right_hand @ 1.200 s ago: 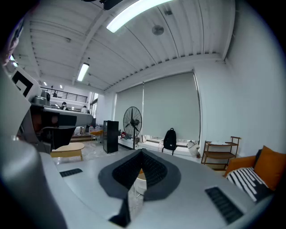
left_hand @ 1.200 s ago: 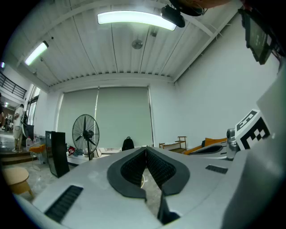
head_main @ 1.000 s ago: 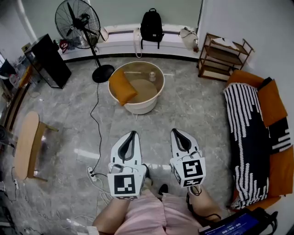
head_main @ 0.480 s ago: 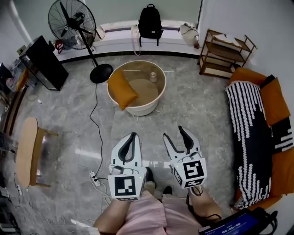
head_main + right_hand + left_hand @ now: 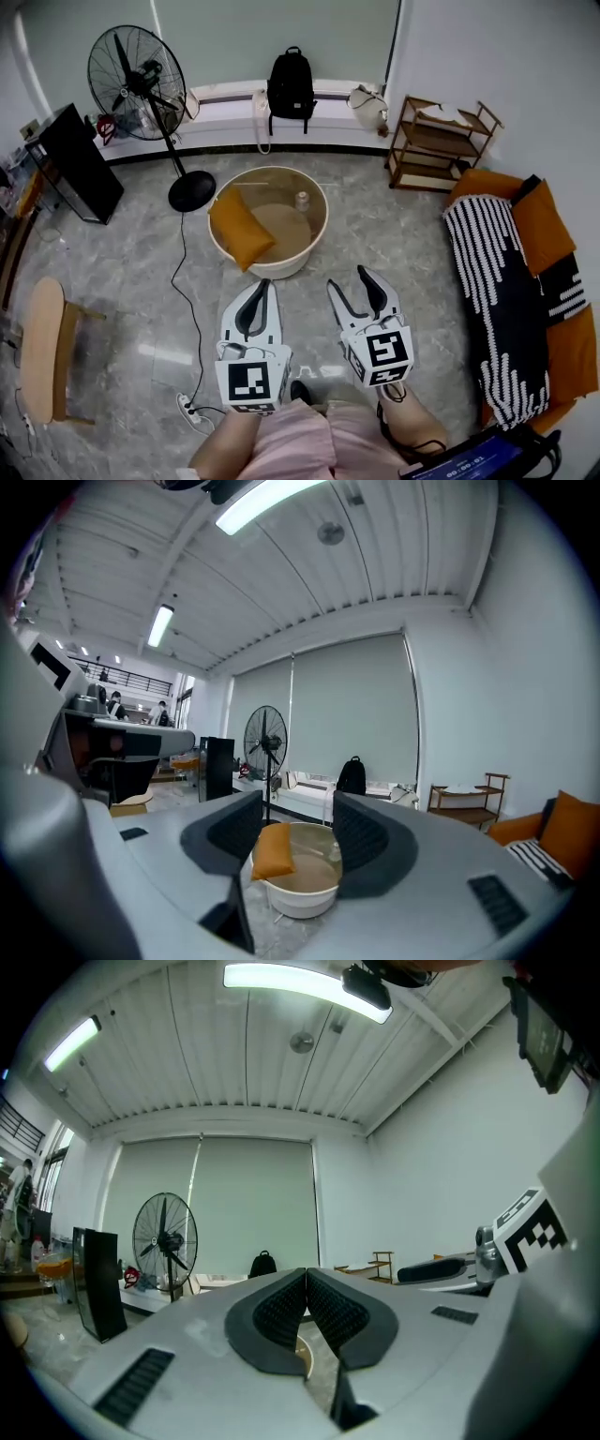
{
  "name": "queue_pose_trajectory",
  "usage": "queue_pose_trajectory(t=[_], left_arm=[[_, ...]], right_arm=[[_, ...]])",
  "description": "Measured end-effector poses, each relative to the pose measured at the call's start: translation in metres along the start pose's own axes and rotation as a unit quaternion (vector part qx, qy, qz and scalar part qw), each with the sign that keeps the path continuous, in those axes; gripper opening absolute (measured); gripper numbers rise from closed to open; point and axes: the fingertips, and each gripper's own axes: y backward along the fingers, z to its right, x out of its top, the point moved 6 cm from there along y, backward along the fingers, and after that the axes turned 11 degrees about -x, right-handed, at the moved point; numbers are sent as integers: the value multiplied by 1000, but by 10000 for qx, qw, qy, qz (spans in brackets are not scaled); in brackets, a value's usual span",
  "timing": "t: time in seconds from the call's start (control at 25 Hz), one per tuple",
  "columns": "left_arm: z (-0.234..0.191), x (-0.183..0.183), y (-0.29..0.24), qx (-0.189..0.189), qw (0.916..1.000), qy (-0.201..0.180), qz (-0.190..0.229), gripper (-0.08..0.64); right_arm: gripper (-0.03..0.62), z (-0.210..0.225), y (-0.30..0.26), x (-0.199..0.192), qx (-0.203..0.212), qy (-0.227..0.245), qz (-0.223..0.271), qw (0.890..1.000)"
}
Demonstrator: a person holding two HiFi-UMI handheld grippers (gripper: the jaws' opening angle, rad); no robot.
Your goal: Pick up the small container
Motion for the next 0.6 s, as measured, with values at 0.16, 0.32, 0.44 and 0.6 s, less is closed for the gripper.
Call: queue_pose_trajectory(t=[0.16, 0.32, 0.44, 0.6], left_arm=[[-12, -3, -13, -111, 9999, -9, -60, 12], [-17, -9, -33, -194, 9996, 67, -183, 12], [-15, -17, -54, -303, 9991, 65, -277, 12], [-16, -25, -91, -334, 9985, 54, -433, 12]], right_arm=[[232, 7, -14, 8, -185, 4, 34, 9998], [232, 18, -27, 9, -296, -17, -2, 9996], [230, 33, -43, 2, -369, -88, -66, 9993], [227, 58, -73, -9, -401, -223, -181, 9988]])
